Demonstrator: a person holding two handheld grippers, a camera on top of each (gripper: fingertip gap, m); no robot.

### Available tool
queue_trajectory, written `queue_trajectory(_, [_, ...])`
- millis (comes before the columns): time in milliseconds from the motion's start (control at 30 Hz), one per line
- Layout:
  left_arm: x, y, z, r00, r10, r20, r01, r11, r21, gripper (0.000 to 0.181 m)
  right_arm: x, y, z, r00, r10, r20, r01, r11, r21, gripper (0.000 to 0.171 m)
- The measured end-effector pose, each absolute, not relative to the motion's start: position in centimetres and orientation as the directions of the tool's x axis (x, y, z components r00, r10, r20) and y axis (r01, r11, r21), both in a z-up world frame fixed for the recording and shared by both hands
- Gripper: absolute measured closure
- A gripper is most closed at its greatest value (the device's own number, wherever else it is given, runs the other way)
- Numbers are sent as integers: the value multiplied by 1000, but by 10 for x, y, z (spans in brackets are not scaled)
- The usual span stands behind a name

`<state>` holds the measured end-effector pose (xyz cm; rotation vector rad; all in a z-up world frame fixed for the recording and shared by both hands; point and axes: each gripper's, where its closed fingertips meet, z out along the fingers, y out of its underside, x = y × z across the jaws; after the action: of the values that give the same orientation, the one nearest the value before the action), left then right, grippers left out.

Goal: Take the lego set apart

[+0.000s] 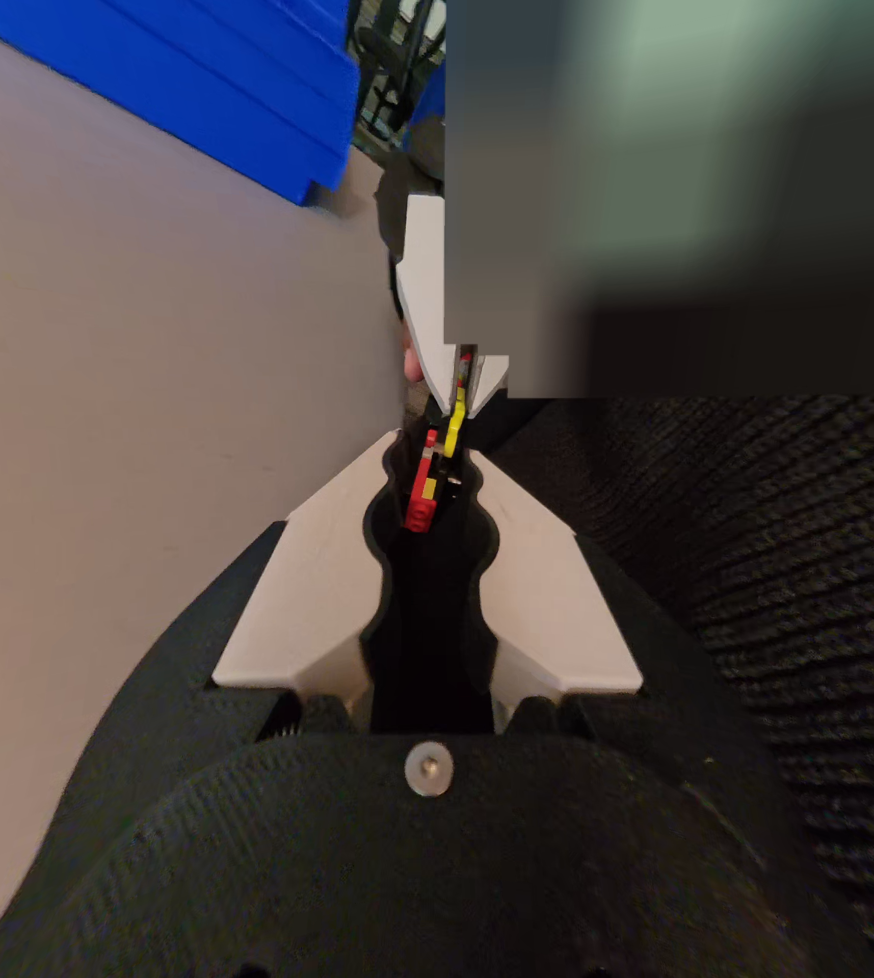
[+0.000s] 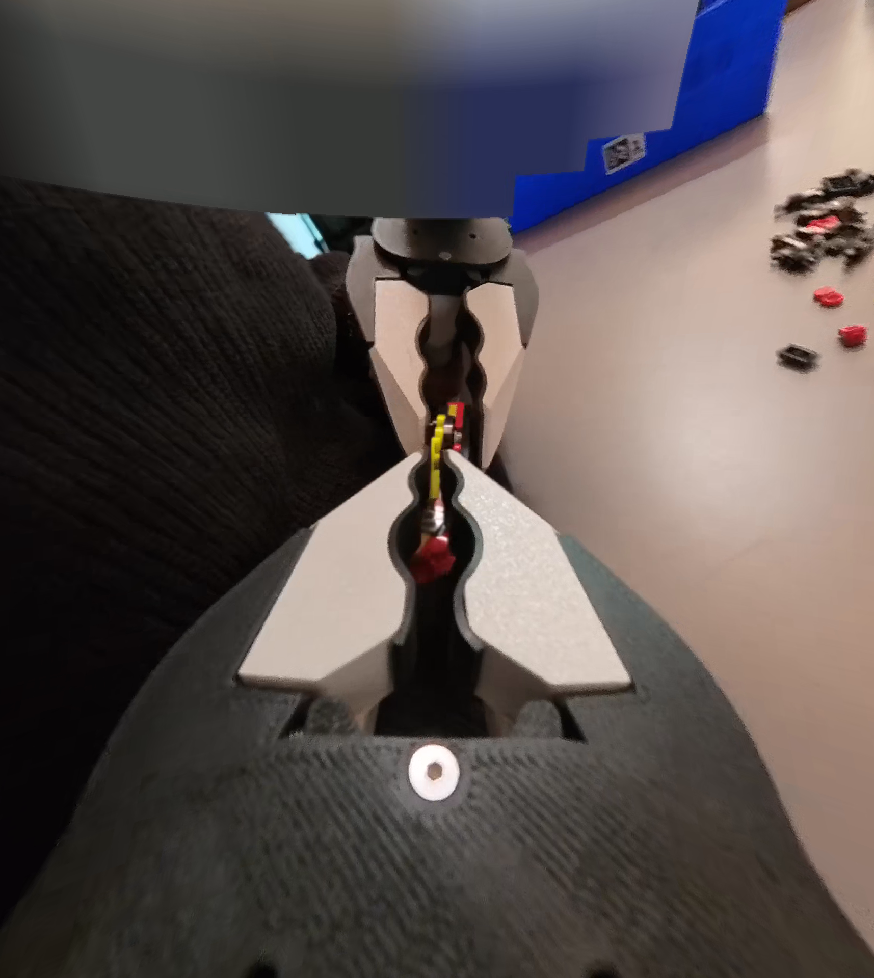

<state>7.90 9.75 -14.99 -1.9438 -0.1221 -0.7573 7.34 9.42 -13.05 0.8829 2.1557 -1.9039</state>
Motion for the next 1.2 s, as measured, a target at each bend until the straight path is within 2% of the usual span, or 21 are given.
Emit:
queue_trajectory(67, [61,96,-155,773,-163,614,477,-488,-731,164,56,102,-132,-785,424,-452,494,-13,-870,171])
queue_trajectory(133, [43,94,-152,677,-115,727,617,-449,-646,164,41,119,-125,-762,519,-386,424,-51,-904,157])
queue_trajectory(167, [37,93,-148,612,-114,783,683,-423,-595,164,39,126,-122,-756,540,-370,403,-62,-913,157])
queue_trajectory(267, [29,91,-148,510,-104,854,761,-407,-505,160,37,130,-122,-743,561,-366,401,-65,-914,145])
queue_trajectory(367, [34,92,-150,501,-111,858,755,-429,-496,160,36,125,-125,-745,574,-340,388,-42,-921,133])
queue_trajectory(500, [40,92,-150,522,-125,844,730,-446,-518,160,41,118,-125,-760,542,-360,403,-41,-914,130])
queue_trajectory(900, [40,91,-145,471,-156,868,754,-440,-488,160,45,110,-136,-785,560,-265,365,71,-928,131])
queue_trajectory(1200, [43,91,-144,460,-167,872,751,-451,-483,160,43,115,-131,-783,575,-237,330,62,-942,140])
